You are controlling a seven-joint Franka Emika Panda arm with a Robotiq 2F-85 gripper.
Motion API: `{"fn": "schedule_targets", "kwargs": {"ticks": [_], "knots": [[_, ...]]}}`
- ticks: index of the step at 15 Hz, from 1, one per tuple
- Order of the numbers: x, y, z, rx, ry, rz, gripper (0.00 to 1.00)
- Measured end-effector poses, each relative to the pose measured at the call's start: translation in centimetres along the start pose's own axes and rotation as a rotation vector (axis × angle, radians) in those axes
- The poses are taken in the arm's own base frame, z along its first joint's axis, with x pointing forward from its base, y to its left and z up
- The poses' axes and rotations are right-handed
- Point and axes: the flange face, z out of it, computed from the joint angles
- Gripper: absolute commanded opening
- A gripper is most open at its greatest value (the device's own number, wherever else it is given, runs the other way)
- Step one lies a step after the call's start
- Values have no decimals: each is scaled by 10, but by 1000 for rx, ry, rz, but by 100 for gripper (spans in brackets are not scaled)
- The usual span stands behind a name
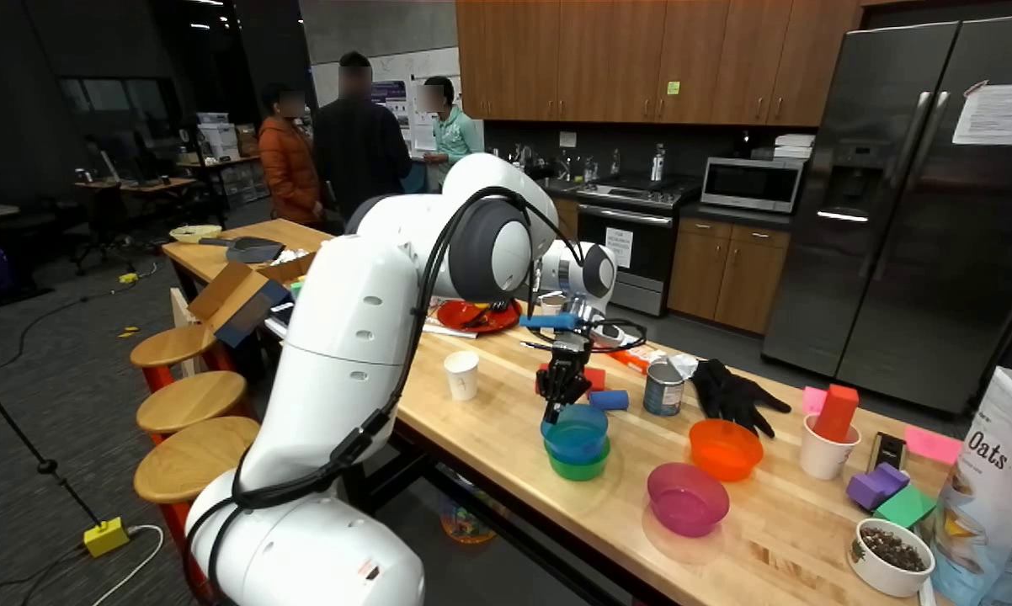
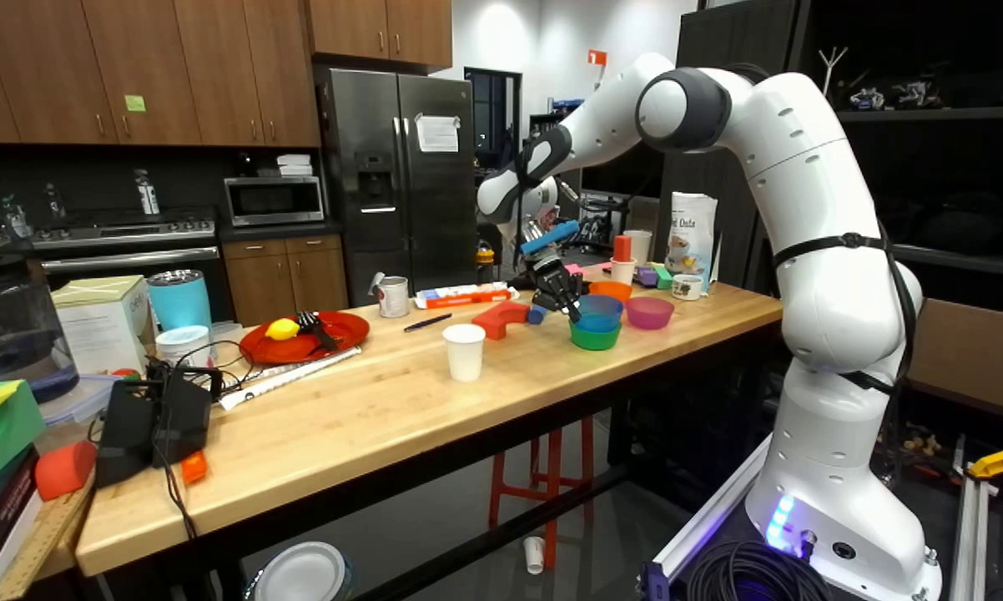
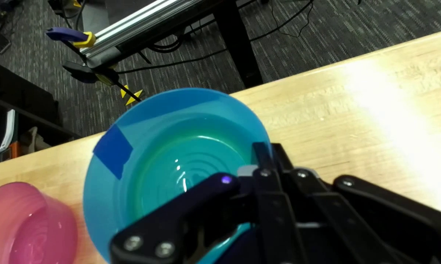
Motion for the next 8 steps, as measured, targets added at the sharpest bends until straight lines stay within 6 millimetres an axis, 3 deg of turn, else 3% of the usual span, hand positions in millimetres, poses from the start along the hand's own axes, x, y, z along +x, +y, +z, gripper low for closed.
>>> {"fn": "schedule_targets", "kwargs": {"ticks": [1,3,8], "knots": [[0,0,-1,-2,-5,0,29],[0,0,0,-9,-19,0,33],[7,-5,7,-23,-46,-1,66]]}}
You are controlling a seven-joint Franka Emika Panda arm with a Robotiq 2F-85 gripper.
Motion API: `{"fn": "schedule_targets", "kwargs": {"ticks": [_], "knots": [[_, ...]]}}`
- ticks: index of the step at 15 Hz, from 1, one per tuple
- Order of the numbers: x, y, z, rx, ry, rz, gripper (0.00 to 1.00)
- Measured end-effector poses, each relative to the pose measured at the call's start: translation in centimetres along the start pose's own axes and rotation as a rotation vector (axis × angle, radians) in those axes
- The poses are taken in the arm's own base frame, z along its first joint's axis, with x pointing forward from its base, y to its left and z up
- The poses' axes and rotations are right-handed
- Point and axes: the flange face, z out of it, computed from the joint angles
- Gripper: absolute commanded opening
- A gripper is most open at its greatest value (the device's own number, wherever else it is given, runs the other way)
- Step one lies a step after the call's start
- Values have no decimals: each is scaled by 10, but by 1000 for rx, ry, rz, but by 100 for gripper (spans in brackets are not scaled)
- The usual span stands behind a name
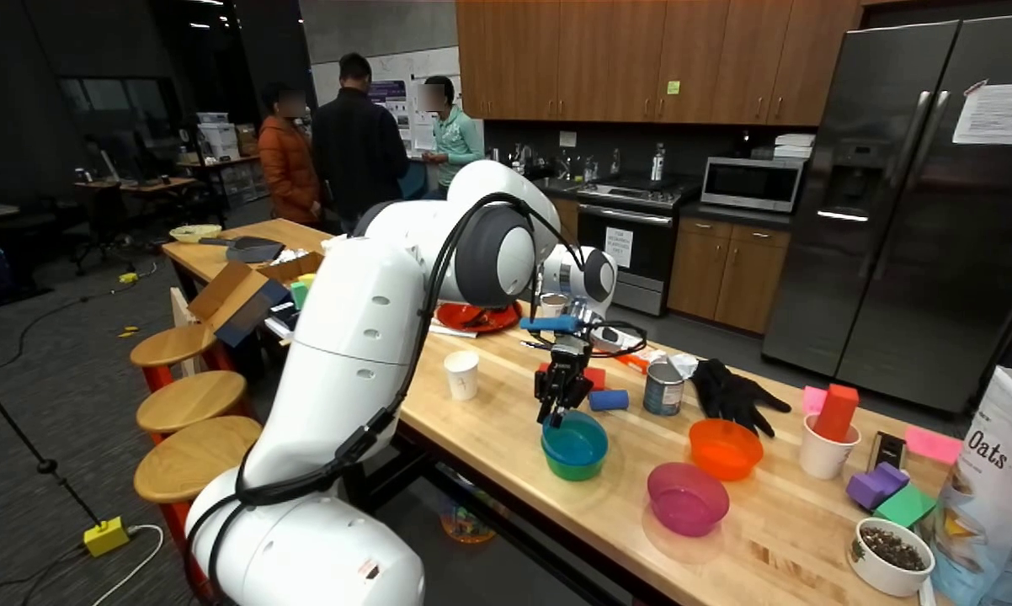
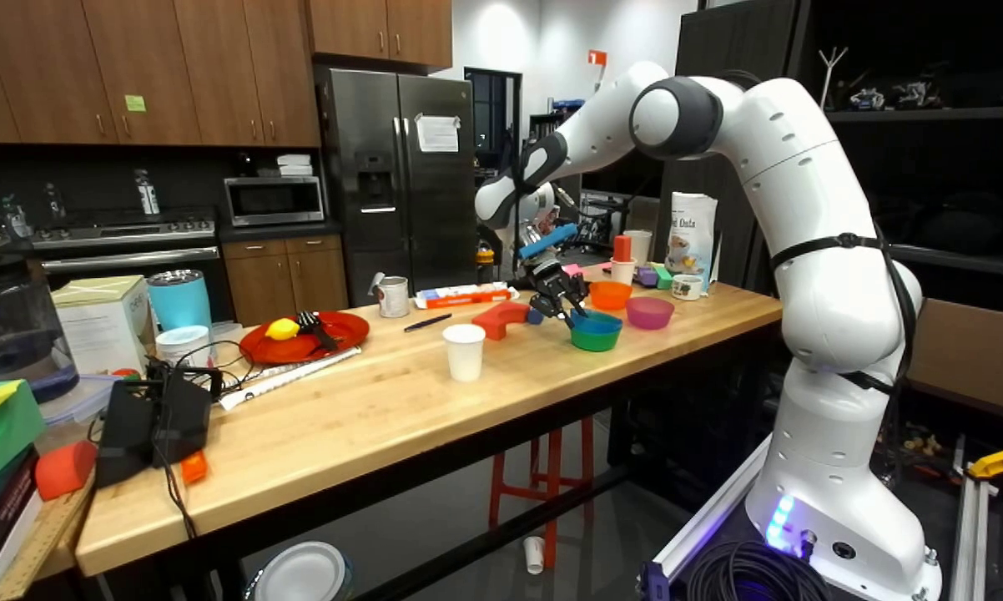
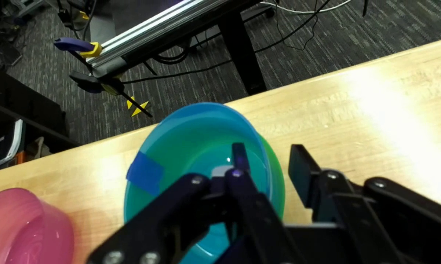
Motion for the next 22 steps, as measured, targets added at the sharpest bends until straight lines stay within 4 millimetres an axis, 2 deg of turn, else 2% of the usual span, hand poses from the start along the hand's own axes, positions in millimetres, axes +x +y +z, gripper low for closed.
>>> {"fn": "schedule_targets", "kwargs": {"ticks": [4,5,6,7,9,10,18,22], "knots": [[7,-4,8,-9,-17,-1,95],[8,-4,9,-10,-20,0,100],[8,-5,9,-10,-21,0,100],[8,-4,9,-10,-22,1,73],[8,-3,9,-9,-21,5,68],[8,-2,8,-8,-21,8,62],[6,5,0,-7,-24,33,1],[2,7,-4,-12,-34,52,0]]}}
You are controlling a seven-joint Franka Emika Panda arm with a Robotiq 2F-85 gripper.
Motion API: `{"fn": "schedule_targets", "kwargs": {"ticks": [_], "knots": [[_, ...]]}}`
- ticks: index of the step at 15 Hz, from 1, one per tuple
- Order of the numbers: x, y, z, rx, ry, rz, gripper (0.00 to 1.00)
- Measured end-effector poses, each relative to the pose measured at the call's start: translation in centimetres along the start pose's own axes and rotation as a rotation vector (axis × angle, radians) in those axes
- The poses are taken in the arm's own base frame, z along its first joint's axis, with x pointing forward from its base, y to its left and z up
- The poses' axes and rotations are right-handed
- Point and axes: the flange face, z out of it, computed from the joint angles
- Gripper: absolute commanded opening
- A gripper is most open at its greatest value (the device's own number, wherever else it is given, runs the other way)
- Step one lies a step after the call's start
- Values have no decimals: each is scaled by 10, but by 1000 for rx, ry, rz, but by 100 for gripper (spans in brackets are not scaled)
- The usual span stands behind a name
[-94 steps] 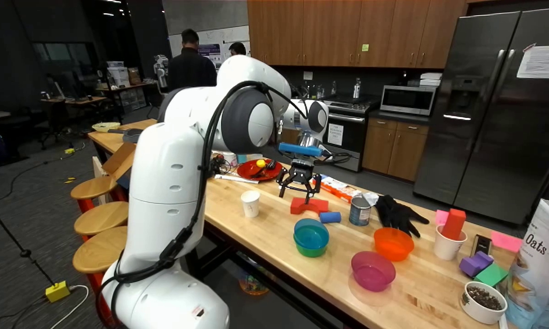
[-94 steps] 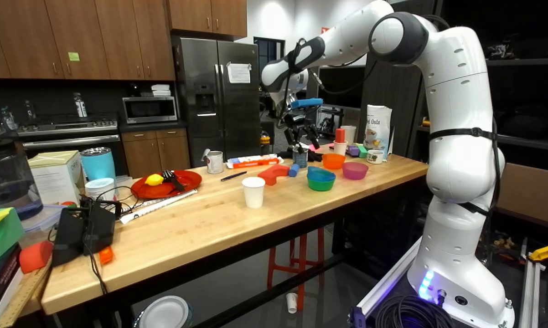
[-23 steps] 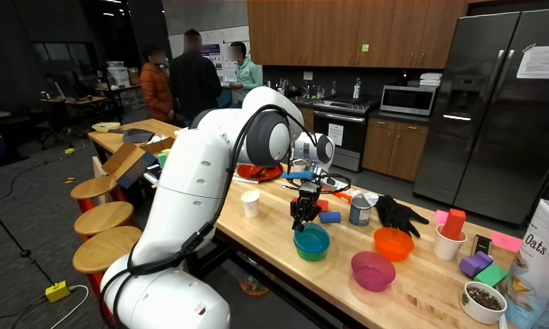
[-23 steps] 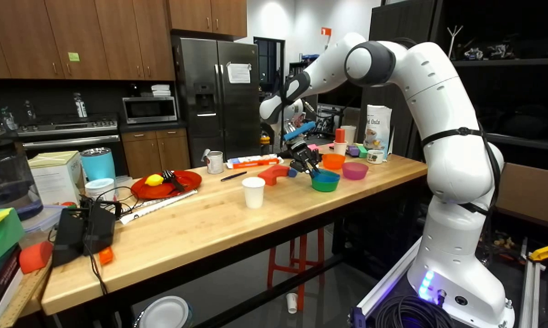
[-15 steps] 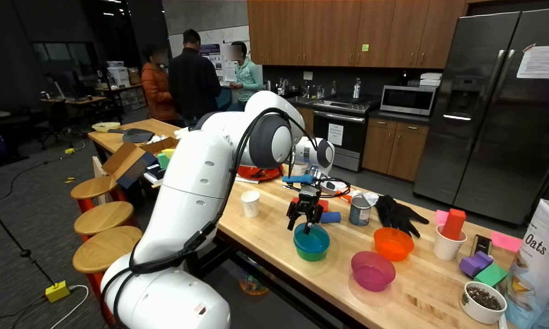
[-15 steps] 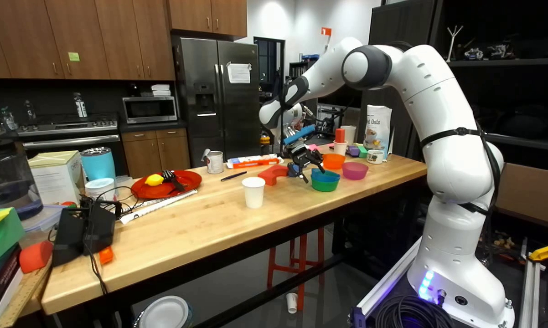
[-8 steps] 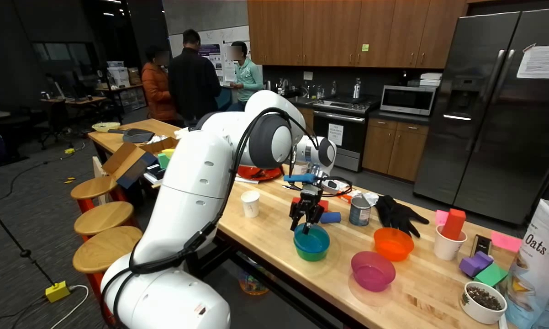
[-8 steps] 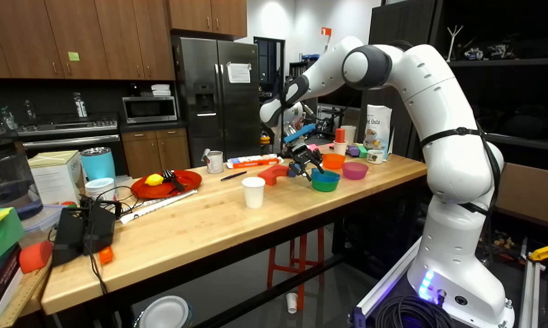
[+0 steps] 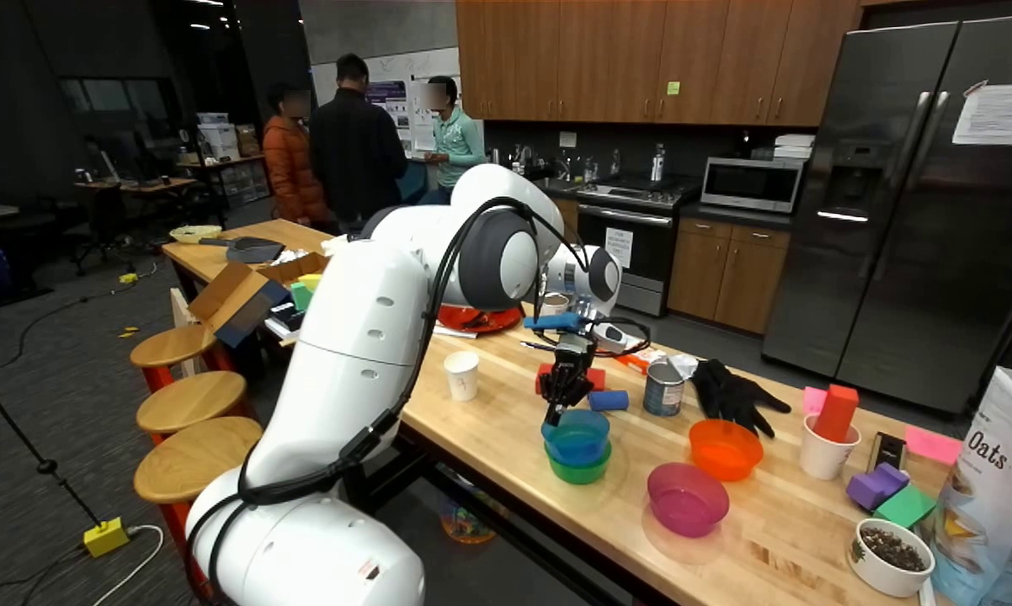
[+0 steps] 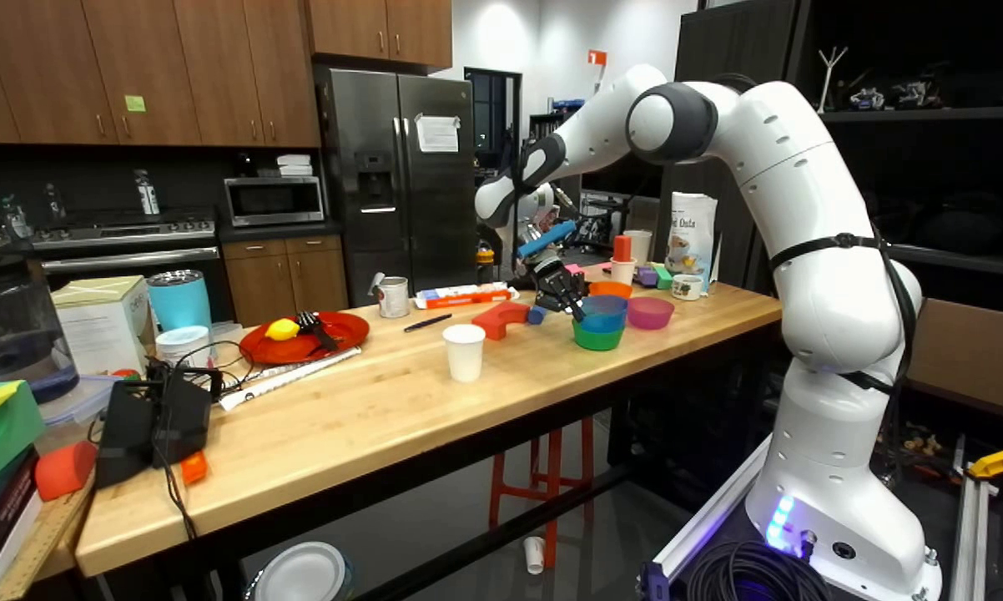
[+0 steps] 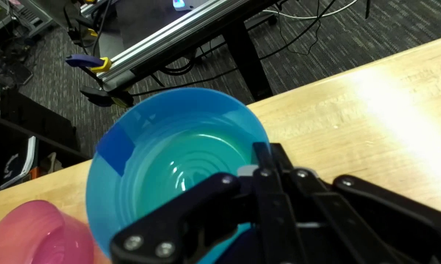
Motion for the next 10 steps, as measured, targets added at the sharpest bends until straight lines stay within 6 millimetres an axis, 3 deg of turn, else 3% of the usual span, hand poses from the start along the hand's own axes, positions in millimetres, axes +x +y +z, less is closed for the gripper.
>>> {"fn": "schedule_targets", "kwargs": {"ticks": [10], "knots": [[-10,13,-8,-10,-29,54,1]]}}
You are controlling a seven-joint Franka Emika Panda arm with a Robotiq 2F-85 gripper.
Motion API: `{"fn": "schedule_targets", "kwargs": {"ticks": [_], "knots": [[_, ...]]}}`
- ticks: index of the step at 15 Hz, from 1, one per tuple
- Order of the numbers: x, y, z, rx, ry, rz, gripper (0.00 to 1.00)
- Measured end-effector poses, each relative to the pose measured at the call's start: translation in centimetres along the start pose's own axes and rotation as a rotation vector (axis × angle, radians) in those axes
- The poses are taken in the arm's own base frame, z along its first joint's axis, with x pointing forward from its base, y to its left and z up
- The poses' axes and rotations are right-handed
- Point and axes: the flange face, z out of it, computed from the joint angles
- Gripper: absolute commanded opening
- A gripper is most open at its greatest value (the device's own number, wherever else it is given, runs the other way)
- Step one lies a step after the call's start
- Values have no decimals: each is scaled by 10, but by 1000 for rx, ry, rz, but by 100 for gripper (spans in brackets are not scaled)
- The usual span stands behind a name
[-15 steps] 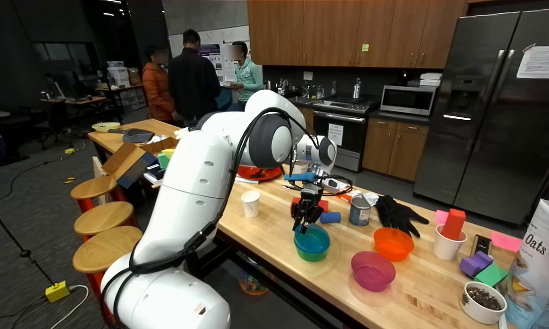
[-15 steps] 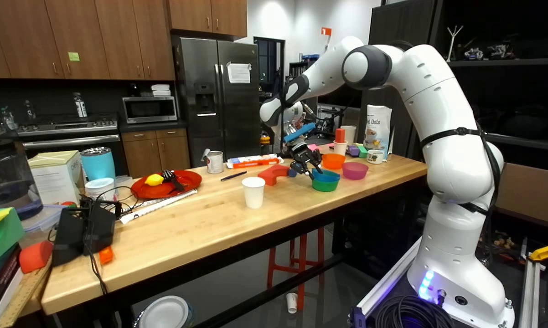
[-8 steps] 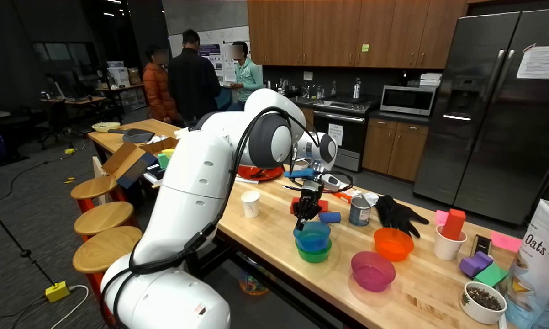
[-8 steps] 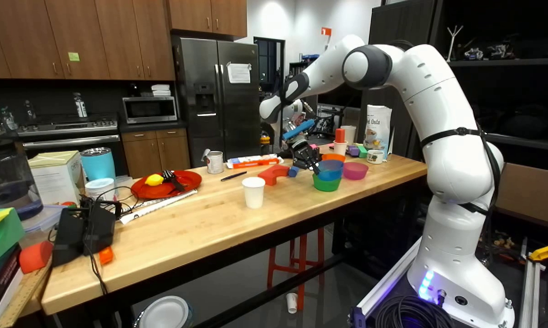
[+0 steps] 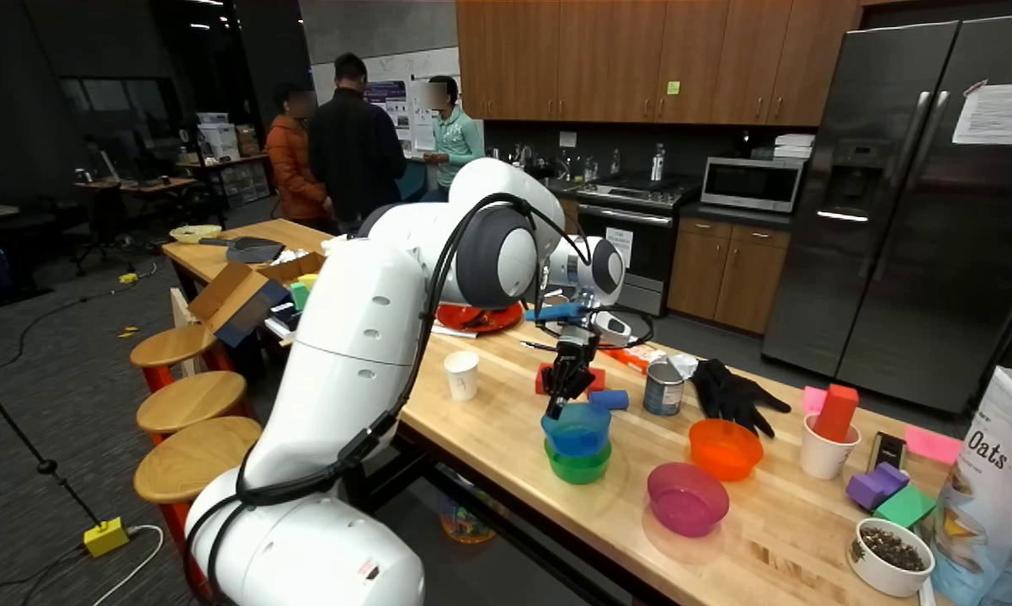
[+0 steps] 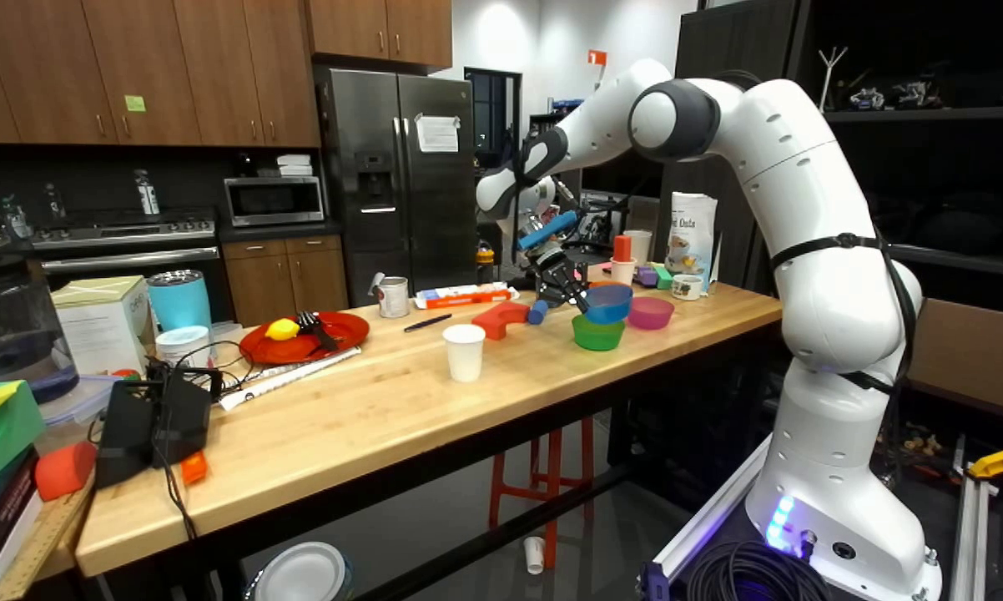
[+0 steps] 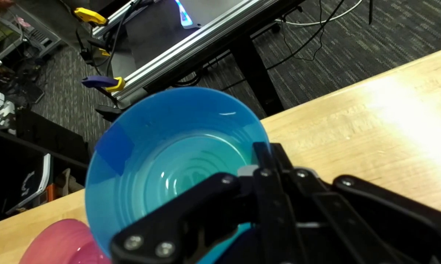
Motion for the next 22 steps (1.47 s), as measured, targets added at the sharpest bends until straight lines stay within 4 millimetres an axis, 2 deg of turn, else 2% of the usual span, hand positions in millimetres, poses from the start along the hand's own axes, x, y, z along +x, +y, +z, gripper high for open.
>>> {"fn": "schedule_targets", "kwargs": {"ticks": [1,2,3,5,14,22], "knots": [[0,1,0,0,-1,1,1],[0,0,0,0,-2,1,29],[0,0,0,-1,-2,1,29],[0,1,0,-1,-2,1,40],[1,3,2,-4,-12,5,100],[1,6,3,-7,-22,12,100]]}}
